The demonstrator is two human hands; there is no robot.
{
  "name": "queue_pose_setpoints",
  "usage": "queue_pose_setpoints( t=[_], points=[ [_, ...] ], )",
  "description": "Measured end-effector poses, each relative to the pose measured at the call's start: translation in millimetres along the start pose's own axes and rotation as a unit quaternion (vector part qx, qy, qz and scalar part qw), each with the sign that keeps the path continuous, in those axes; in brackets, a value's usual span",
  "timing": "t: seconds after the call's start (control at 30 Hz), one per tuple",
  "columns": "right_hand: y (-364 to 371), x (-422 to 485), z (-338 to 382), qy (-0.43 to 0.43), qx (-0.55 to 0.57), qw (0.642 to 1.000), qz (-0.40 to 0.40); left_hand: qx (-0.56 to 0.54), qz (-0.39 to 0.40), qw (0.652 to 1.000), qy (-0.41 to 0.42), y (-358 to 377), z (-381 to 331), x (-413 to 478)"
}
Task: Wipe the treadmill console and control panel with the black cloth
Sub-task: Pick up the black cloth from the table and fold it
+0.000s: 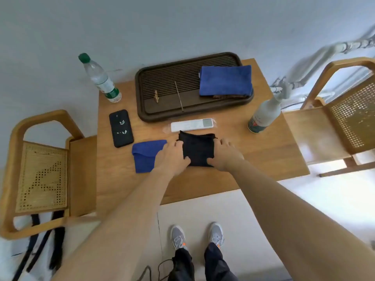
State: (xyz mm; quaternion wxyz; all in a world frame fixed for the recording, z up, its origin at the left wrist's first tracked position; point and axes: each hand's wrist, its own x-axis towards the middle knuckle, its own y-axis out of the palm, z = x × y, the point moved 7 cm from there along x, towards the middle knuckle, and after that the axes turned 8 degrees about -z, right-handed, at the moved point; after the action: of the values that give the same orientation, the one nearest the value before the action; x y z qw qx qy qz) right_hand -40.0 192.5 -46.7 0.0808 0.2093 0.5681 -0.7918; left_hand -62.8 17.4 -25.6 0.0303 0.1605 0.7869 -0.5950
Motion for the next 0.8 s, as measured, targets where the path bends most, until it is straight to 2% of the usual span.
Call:
queue_pose_setpoints(
  t=[0.1,0.23,0.4,0.53,0.63,0.8],
  points=[
    [31,4,-9,0.021,0.042,0.999,0.001,0.006,-0.033,0.999,-0.012,19,-3,8],
    [55,6,-14,0.030,0.078,0.996,-0.034,0.014,-0.001,0.999,-0.042,55,-4,13],
    [67,-7,-23,0.050,0.140,0.989,-0.018,0.026,0.057,0.997,-0.048,77,-6,-4],
    [53,-28,-35,0.079,0.257,0.963,-0.021,0.026,0.101,0.994,-0.030,65,-17,-7],
    [33,-51,-42,0.079,0.321,0.944,-0.018,-0.002,0.078,0.997,0.012,39,-39,-6],
    [-6,-92,-60,0.101,0.423,0.899,-0.052,-0.067,0.190,0.978,0.055,24,-81,-22]
  ],
)
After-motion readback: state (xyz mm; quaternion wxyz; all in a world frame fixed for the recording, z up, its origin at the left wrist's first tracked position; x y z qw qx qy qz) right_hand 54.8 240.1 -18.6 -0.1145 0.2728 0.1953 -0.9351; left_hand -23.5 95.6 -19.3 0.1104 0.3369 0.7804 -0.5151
